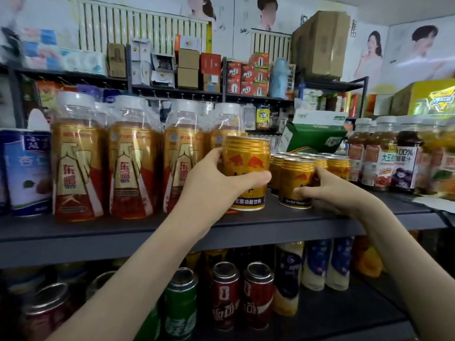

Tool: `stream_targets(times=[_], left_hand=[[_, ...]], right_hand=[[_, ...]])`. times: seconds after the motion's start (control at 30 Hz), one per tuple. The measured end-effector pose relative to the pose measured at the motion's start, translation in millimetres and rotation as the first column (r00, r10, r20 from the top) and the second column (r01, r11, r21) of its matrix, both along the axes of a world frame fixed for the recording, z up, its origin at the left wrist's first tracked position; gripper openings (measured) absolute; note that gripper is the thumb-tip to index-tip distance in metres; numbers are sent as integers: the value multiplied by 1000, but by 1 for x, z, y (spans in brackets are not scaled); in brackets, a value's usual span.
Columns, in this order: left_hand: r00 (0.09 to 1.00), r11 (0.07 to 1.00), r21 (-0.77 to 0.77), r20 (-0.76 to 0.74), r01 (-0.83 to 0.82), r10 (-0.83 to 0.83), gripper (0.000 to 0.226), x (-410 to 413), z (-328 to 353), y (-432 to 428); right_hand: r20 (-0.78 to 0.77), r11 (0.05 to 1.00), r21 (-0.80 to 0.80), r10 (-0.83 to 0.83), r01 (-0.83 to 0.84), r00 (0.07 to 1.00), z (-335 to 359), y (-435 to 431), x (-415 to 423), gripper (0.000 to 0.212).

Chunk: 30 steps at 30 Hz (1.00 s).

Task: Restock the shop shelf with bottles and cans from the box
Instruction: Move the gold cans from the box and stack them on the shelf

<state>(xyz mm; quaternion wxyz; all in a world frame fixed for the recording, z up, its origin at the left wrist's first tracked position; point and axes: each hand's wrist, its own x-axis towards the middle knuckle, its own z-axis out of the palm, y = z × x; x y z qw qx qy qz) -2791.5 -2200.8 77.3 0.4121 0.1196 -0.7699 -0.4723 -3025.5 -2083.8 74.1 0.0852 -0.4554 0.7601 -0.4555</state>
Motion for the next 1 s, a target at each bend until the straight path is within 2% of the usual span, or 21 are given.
stream_targets(times=[0.2,0.27,0.33,0.4,0.43,0.5,0.57,0.67,0.8,0.83,0.93,1.0], left_hand=[[997,1000,-25,71,12,-10,52,-27,-3,9],[996,1000,-22,82,22,-20,59,-37,-4,10],[996,999,-33,84,16,-13,61,-48,-3,11],[997,998,-61,75,-2,6,61,-60,-2,14],[997,996,-84,72,-11,17,64,-66,-1,16],[997,989,-145,63,-32,42,69,-77,2,21],[996,974,-218,52,-62,75,63,-86,5,28],[995,958,-275,31,-81,93,60,-96,8,43],[988,921,-358,-14,-151,157,62,-109,6,61],[986,905,-396,-21,-159,164,63,-110,7,64],[997,894,-444,21,-62,79,83,-106,11,64],[993,884,-468,103,-1,55,99,-104,12,57]], right_hand=[[-63,998,43,56,-53,996,0,7,-7,75],[-184,999,-32,-33,28,982,1,10,-3,88],[-331,964,-237,-196,119,923,5,15,4,93],[-291,903,-427,-182,43,939,13,21,20,84],[-259,905,-425,-95,-25,961,17,22,28,78],[-215,952,-266,98,-155,972,19,21,38,67],[-118,939,-267,194,-219,974,17,20,32,57],[10,886,-409,243,-218,970,15,27,17,44],[-2,874,-414,279,-255,960,14,37,11,63],[-10,871,-423,273,-252,962,14,38,12,61],[1,833,-502,271,-233,963,14,42,8,39],[73,819,-549,248,-168,966,14,49,1,40]])
